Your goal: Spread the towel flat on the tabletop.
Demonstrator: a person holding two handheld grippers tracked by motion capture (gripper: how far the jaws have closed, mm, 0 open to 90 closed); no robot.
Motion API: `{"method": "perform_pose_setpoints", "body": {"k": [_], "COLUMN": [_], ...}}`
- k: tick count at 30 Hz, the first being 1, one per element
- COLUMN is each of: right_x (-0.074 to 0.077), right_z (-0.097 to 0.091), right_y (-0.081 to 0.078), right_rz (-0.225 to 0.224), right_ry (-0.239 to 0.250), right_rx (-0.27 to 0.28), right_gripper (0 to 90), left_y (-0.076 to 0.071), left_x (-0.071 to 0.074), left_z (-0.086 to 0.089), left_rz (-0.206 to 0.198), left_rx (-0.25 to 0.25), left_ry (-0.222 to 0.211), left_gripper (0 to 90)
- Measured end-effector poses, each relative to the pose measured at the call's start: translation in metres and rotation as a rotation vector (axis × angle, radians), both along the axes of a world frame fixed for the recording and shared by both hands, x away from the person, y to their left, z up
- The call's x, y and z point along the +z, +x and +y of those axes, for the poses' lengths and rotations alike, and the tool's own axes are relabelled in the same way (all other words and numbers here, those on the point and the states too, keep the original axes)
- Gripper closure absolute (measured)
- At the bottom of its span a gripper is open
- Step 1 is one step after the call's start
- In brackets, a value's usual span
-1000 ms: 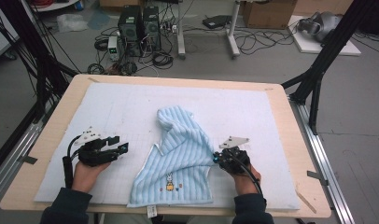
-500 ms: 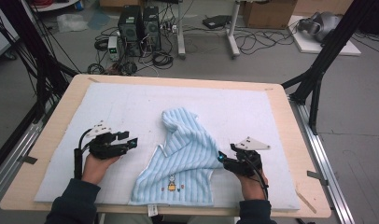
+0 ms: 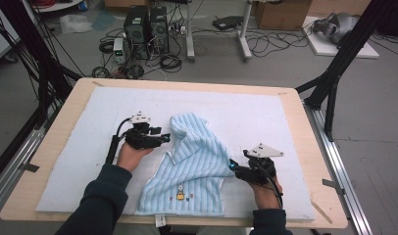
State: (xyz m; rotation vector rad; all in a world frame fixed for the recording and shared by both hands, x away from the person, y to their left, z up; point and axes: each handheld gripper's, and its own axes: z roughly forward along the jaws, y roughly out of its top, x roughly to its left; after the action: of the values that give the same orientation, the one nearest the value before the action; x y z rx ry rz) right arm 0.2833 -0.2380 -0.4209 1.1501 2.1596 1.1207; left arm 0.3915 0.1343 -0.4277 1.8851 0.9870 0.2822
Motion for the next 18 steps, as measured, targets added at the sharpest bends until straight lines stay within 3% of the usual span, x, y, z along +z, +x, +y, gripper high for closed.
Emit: {"method": "perform_pose_setpoints", "body": {"k": [3,5,7,8,9,10,12,14,15,16,18], "right_x": [0.002,0.002,0.001,0.001,0.001,0.0,0.0,0.0,0.0,-0.001,-0.001], "right_z": [-0.002,-0.002,-0.002,-0.003,-0.003,-0.003,-0.003,-0.002,-0.002,-0.001,-0.001], "right_y": [-0.001,-0.002,-0.001,-0.001,-0.001,-0.001,-0.001,-0.001,-0.001,0.0,-0.001], "right_rz": [-0.009,-0.007,-0.006,-0.004,-0.004,-0.002,-0.001,-0.001,0.005,0.005,0.006], "right_ry": [0.016,0.02,0.022,0.025,0.025,0.026,0.027,0.026,0.031,0.028,0.027], "right_rx": [0.0,0.0,0.001,0.002,0.002,0.001,0.0,0.007,0.006,0.007,0.006], "right_gripper": [37.4,37.4,37.4,37.4,37.4,37.5,37.5,37.5,37.5,37.5,37.5], "left_y": [0.01,0.018,0.019,0.019,0.019,0.02,0.019,0.016,0.016,0.016,0.016], "left_x": [-0.001,-0.006,-0.007,-0.01,-0.01,-0.015,-0.019,-0.018,-0.018,-0.017,-0.015], "left_z": [-0.015,-0.031,-0.037,-0.047,-0.047,-0.055,-0.058,-0.061,-0.061,-0.059,-0.057], "left_rz": [0.012,0.043,0.051,0.047,0.047,0.049,0.041,-0.01,-0.01,-0.003,-0.007], "left_rx": [0.01,-0.017,-0.03,-0.051,-0.051,-0.06,-0.067,-0.083,-0.083,-0.105,-0.1], "left_ry": [0.014,0.058,0.062,0.103,0.103,0.147,0.17,0.217,0.217,0.214,0.223], "left_gripper": [47.1,47.3,47.6,48.2,48.2,48.3,49.3,59.7,74.7,78.7,81.0]}}
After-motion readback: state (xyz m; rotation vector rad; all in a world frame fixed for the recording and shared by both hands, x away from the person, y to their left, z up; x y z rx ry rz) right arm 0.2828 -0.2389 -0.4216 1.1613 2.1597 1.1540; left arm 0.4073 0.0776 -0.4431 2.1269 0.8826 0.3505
